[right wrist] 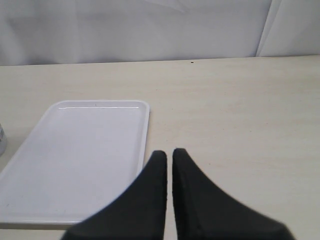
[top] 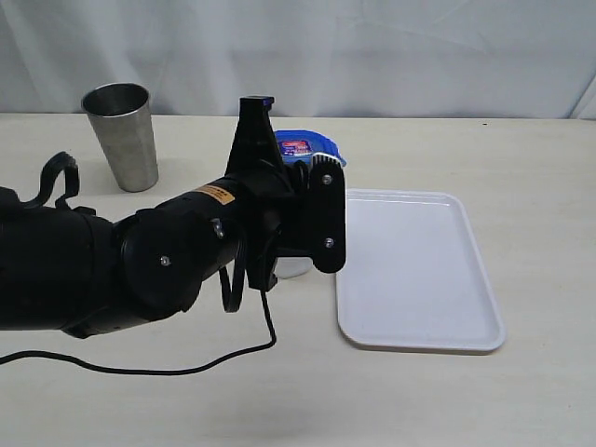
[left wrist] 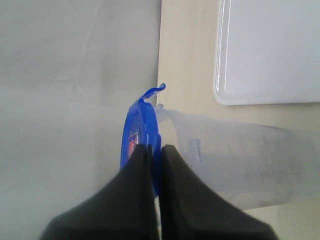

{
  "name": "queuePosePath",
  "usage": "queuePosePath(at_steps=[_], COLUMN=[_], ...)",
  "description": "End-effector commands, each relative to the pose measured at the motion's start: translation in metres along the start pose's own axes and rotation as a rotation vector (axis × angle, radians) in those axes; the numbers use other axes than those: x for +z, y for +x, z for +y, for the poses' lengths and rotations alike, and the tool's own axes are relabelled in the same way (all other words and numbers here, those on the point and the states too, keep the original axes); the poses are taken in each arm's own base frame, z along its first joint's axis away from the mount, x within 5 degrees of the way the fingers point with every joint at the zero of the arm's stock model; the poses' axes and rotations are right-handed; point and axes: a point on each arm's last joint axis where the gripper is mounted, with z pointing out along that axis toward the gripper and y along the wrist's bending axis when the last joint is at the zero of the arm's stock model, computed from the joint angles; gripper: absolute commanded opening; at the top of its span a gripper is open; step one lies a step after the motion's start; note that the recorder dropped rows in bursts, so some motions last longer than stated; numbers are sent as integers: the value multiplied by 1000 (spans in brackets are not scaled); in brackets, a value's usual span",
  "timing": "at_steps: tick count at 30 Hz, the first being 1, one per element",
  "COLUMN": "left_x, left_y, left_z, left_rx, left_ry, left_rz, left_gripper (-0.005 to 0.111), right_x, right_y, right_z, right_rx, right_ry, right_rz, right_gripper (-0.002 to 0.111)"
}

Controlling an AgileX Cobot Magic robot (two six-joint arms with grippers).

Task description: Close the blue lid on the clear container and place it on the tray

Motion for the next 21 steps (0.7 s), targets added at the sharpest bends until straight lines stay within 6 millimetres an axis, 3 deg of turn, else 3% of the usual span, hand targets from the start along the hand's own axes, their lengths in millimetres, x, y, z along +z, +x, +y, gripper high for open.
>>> queuePosePath(at_steps=[1, 21], left_x=[-2, -2], left_y=[0, 1], left_z=[1, -1], left_rx=[-25, -6], left_ry=[3, 23], left_rz=[1, 11], left_gripper=[0, 0], right_x=[0, 0], right_y=[1, 1], right_z=[0, 0], right_rx=[-3, -3], right_ry=[-1, -1], right_rz=[-1, -1], right_gripper=[5, 5])
